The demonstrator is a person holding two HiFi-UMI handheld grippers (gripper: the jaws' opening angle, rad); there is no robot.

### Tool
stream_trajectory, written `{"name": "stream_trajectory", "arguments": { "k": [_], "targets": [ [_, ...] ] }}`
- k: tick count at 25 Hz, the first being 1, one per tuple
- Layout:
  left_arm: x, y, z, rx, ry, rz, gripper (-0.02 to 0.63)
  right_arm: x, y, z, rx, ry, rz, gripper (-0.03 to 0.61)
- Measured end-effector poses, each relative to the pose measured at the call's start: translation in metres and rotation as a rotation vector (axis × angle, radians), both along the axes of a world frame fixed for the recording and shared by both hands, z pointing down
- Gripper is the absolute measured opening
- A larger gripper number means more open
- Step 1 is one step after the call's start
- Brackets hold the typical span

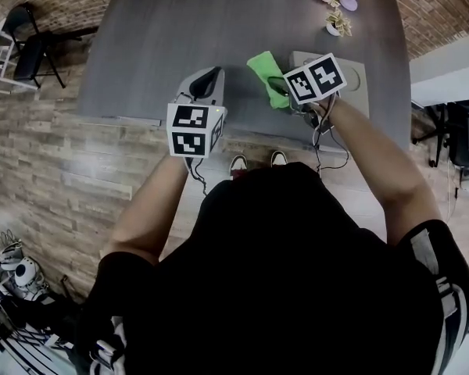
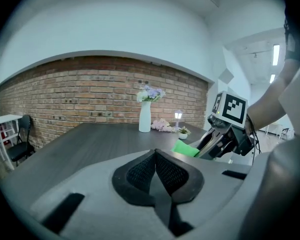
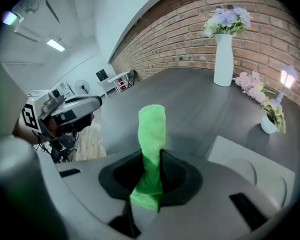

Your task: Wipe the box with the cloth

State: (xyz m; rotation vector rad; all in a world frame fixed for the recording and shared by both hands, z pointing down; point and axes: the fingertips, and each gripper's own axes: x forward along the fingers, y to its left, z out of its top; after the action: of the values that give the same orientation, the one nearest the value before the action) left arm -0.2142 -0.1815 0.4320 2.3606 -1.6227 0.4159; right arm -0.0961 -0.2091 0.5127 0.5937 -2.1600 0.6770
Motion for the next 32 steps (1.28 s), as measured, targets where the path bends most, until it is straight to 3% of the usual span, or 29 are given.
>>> {"name": "stream_trajectory", "arguments": {
  "k": [6,10,17,25,28,32],
  "targets": [
    [0.021,-0.009,-0.01,0.04,-0.019,-0.001,0.009,0.044,-0.003,0.004,-0.041,-0.017,0.075,0.078],
    [0.064,-0.016,-0.017,0.065,-0.015,0.029,0.009,0.104,-0.005,0.009,-0.077,-0.034,0.16,0.078],
    [0.156,-0.015,-0.043,0.182,-0.007,0.156,0.009,0.227,-0.017,0.017,-0.081,-0.047,0.318,0.078],
    [0.209,-0.016,-0.051,0.221,-0.051,0.189,0.009,0.345,-0.025,0.016,-0.059,-0.052,0.512,0.078],
    [0.213,-0.016,-0.04,0.195,-0.059,0.175,0.009,0.365,-0.023,0.012,-0.041,-0.042,0.533,0.078],
    [0.211,-0.013,-0.029,0.158,-0.063,0.152,0.009,0.361,-0.017,0.013,-0.045,-0.04,0.519,0.078]
  ]
}}
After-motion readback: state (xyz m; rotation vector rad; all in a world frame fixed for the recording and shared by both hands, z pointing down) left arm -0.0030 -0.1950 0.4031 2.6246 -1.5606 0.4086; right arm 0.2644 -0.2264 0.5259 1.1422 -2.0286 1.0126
